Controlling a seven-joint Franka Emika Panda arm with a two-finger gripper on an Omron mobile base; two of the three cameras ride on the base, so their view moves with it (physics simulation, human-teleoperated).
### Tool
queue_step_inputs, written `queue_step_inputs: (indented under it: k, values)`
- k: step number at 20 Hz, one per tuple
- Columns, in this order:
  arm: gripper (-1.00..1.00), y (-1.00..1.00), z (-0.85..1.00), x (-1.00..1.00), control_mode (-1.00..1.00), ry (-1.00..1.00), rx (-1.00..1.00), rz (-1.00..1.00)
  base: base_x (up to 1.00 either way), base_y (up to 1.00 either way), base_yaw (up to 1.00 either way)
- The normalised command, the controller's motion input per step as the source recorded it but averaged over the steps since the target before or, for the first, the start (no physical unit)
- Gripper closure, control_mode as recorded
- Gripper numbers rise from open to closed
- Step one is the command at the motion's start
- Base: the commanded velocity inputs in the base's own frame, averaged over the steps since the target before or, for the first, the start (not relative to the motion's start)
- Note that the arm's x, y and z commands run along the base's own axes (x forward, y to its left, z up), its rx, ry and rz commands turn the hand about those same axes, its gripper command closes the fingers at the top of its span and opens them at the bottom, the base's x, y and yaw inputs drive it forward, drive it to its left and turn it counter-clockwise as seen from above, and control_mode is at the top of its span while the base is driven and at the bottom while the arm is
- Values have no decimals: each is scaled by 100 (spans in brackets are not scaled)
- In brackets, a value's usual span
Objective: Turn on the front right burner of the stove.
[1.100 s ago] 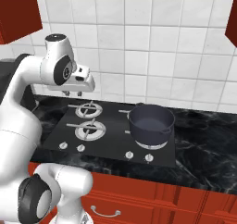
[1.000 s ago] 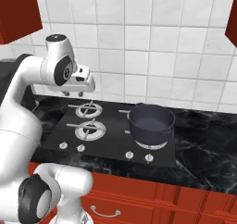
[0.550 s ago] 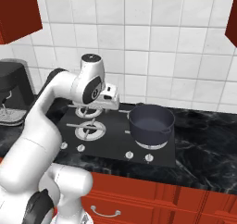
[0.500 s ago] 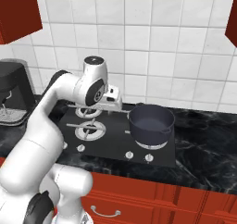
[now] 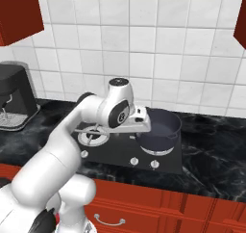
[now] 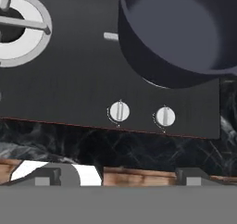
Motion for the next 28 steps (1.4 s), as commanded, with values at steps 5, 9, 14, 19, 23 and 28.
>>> queue_step_inputs:
  k: [5,9,14,19,23,28]
  values:
    - [-100,-39,-51,-8,-100,11,0,4,0,0,0]
    - [-100,-42,-64,-1,-100,3,4,0,0,0,0]
    - [-100,-55,-72,0,-100,1,4,0,0,0,0]
    - [-100,-45,-41,2,-100,0,1,0,0,0,0]
    - [-100,-8,-9,25,-100,-4,8,0,0,0,0]
    - [-100,0,-20,40,-100,-6,3,0,0,0,0]
